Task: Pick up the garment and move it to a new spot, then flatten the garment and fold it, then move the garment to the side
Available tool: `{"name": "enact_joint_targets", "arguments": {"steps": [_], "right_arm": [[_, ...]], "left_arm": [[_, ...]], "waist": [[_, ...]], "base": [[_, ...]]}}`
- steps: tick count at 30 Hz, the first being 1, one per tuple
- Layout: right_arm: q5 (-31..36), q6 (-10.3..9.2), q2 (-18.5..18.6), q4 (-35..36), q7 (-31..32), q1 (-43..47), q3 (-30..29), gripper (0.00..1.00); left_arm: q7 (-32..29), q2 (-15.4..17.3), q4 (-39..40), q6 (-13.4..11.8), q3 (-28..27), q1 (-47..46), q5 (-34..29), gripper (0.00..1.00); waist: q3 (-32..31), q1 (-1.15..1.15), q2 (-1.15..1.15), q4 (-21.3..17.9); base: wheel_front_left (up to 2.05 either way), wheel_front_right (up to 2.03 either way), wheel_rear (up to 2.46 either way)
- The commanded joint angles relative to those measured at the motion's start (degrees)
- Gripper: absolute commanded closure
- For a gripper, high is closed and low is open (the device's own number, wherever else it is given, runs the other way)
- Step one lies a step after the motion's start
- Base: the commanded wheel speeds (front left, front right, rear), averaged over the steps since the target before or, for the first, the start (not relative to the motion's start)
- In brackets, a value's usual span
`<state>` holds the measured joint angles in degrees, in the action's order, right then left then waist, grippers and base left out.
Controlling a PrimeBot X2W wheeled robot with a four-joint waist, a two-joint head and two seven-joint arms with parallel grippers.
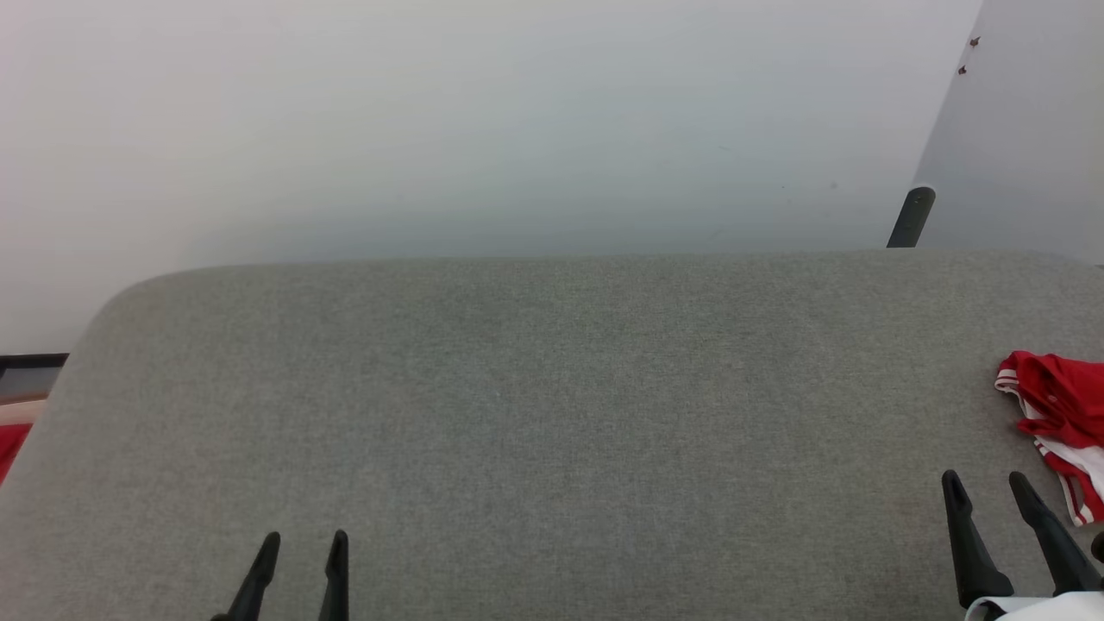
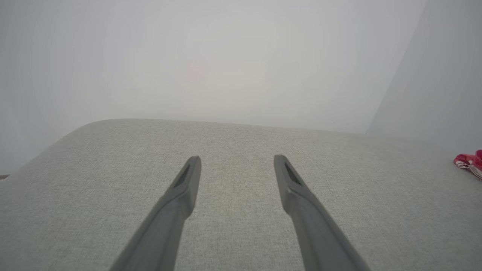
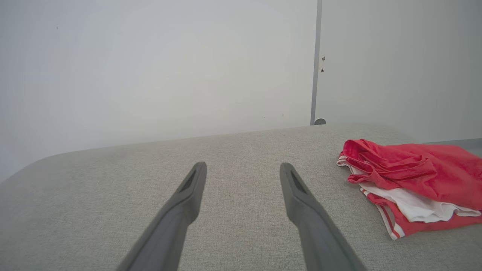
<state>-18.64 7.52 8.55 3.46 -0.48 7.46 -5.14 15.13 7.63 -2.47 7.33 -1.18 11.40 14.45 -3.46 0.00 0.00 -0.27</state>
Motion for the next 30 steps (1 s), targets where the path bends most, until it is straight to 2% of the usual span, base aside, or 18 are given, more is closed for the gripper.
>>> {"name": "enact_joint_targets", "arguments": {"steps": [1, 16, 17, 21, 30], "right_arm": [[0.3, -0.06, -0.3, 0.3, 0.1, 0.3, 0.1, 0.00], [-0.3, -0.06, -0.2, 0.2, 0.7, -0.7, 1.7, 0.00], [-0.1, 0.00, -0.2, 0.1, 0.5, -0.1, 1.7, 1.00], [-0.8, 0.00, -0.6, -2.0, 0.6, 0.5, 1.8, 1.00], [-9.8, 0.00, -1.2, -3.9, 1.4, -1.3, 1.3, 1.00]], "left_arm": [[0.0, 0.0, -0.1, 0.2, 0.1, -0.1, 0.1, 0.00], [0.0, -0.3, -0.8, 0.0, 0.3, -1.4, 1.2, 0.00], [0.0, -0.3, -0.8, 0.0, 0.4, -0.9, 1.2, 1.00], [-0.2, -0.8, -2.8, 0.0, 0.8, -0.2, 1.7, 1.00], [-2.6, -1.1, -3.9, 0.0, 0.3, -2.4, 11.4, 1.00]], "waist": [[0.0, 0.00, 0.00, 0.0], [0.7, 0.00, 0.00, -0.3], [0.7, 0.00, 0.00, -0.3], [0.7, 0.00, 0.00, -0.3], [0.9, 0.00, 0.00, -0.3]], "base": [[0.00, 0.00, 0.00], [0.00, 0.00, 0.00], [0.00, 0.00, 0.00], [0.00, 0.00, 0.00], [0.00, 0.00, 0.00]]}}
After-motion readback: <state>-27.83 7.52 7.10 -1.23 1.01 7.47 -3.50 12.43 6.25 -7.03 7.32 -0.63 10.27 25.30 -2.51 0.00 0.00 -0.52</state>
